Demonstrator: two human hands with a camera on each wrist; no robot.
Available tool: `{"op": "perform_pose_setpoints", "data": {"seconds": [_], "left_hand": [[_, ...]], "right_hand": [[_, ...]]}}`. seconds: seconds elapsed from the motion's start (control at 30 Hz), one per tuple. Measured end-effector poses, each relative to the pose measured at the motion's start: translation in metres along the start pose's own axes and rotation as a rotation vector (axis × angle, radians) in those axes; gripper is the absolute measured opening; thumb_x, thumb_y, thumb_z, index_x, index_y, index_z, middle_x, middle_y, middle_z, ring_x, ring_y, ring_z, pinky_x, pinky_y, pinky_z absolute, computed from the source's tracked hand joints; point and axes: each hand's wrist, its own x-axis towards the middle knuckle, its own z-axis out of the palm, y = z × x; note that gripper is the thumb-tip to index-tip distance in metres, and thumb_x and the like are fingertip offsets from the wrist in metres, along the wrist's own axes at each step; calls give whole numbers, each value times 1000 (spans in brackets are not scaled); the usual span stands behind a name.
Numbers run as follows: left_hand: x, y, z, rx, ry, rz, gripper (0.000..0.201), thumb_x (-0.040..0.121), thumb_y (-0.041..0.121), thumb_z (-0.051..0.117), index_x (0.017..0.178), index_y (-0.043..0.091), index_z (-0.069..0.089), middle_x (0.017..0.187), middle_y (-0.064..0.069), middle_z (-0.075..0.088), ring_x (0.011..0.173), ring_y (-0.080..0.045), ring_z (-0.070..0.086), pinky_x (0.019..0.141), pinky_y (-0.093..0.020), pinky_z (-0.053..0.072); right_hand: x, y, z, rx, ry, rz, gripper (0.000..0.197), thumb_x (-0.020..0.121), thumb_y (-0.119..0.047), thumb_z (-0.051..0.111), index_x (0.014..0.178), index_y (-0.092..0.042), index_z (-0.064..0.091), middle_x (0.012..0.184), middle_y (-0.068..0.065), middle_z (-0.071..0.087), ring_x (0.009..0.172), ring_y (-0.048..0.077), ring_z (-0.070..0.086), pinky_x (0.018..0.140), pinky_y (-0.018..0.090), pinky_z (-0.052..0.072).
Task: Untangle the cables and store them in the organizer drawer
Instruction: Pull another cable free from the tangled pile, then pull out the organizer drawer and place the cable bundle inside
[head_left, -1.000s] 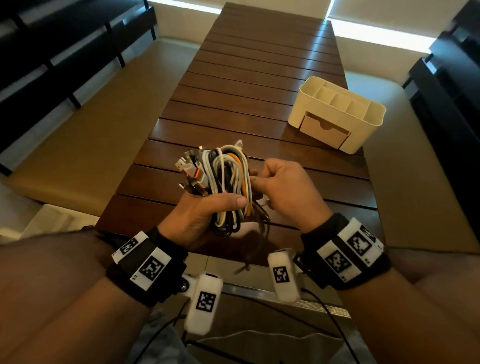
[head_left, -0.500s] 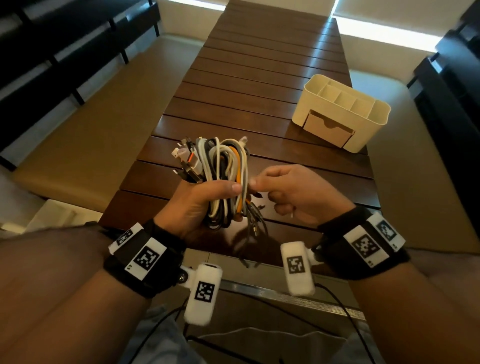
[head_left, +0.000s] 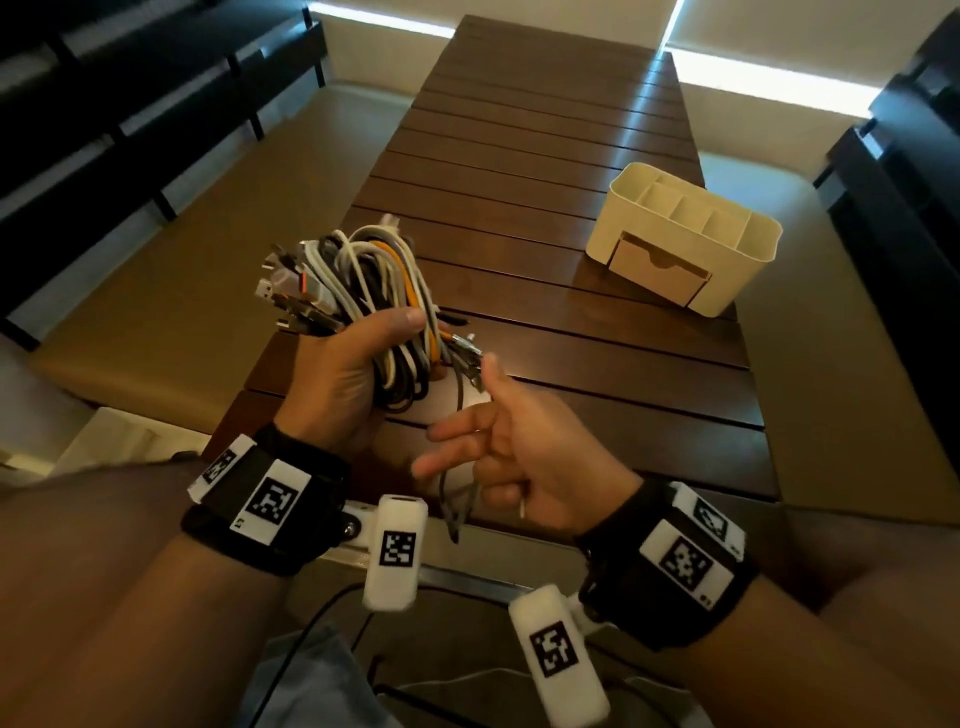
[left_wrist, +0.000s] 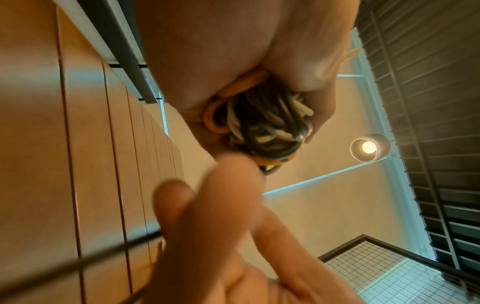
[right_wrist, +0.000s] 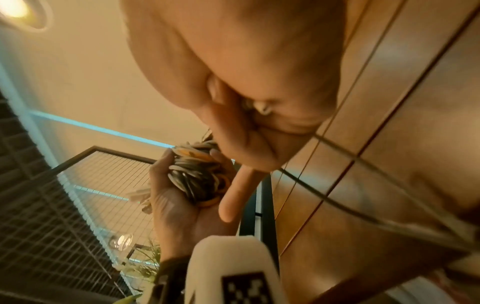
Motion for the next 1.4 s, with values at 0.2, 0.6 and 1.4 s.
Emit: {"op": "perform_pose_setpoints", "data": {"seconds": [0.2,0.6,1.4], "left_hand": [[-12,-1,5,-107,-148,-134,25,66,20,72,90,12,78,86,-14,72,77,-28,70,68,-38,58],[-18,-21,15,-165,-228,-261,41,65,23,73,102,5,73,86,-17,71,73,-25,70,58,-33,58],[-23,-28,16,-109,-255,-382,65,65,21,77,122,-7,61,104,-35,61,93,-45,61,85,-55,54]], "right_hand": [[0,-12,-17,267,70,-103,67,101,-57,36,131,0,54,91,14,62,39,5,28,35,18,25],[-19,-28,-17,-677,385,-343,52,105,-46,35,94,-10,72,88,16,70,65,18,61,63,31,48],[-12,-35,-36,-1270,251,-703,33,101,-24,46,83,-12,71,81,-2,64,70,15,59,67,35,51]]}}
